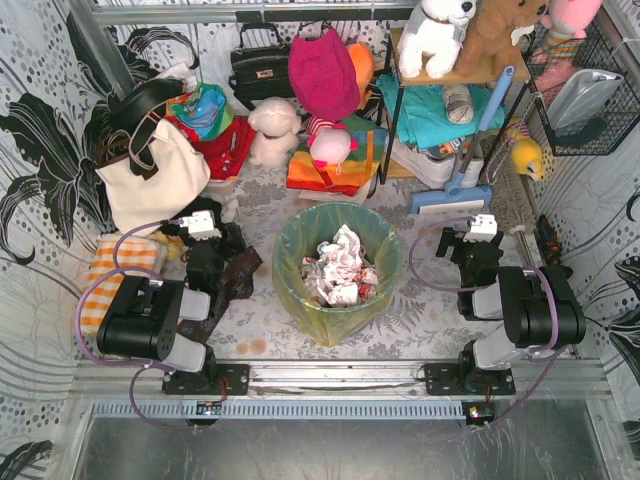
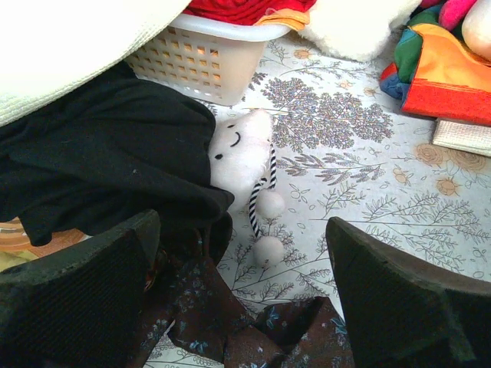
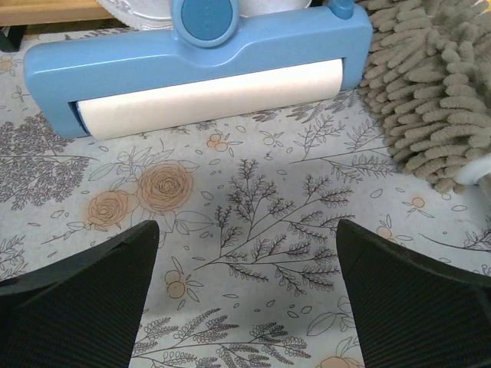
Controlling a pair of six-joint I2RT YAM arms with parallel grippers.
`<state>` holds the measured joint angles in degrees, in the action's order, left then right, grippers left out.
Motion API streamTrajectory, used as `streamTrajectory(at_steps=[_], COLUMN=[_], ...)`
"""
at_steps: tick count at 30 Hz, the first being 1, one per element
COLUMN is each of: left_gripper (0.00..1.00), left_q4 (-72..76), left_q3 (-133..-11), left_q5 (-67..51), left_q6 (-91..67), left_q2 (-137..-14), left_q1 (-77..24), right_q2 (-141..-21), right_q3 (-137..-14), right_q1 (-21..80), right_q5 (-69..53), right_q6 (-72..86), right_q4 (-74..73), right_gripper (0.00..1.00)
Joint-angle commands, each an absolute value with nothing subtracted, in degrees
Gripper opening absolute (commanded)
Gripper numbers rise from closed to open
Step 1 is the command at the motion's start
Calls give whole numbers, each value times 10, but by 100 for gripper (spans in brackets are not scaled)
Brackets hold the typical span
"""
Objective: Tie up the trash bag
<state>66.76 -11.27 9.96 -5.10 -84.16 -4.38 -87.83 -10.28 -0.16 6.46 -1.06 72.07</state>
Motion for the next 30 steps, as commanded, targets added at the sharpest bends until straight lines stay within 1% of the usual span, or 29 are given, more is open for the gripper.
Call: streamTrajectory(at_steps=[1, 30], left_gripper=[98, 98], left_q4=[692, 692], left_q3=[-123, -122], left_q5=[92, 92], left_q6=[-52, -53], left_q2=[-842, -842], left_q1=[-40, -40], right_q2=[-878, -879], right_q3=[-120, -120], right_q1=[-4, -4], right_q5=[6, 0], right_q6=[-28, -28], right_q4=[724, 724], right_gripper=[97, 97])
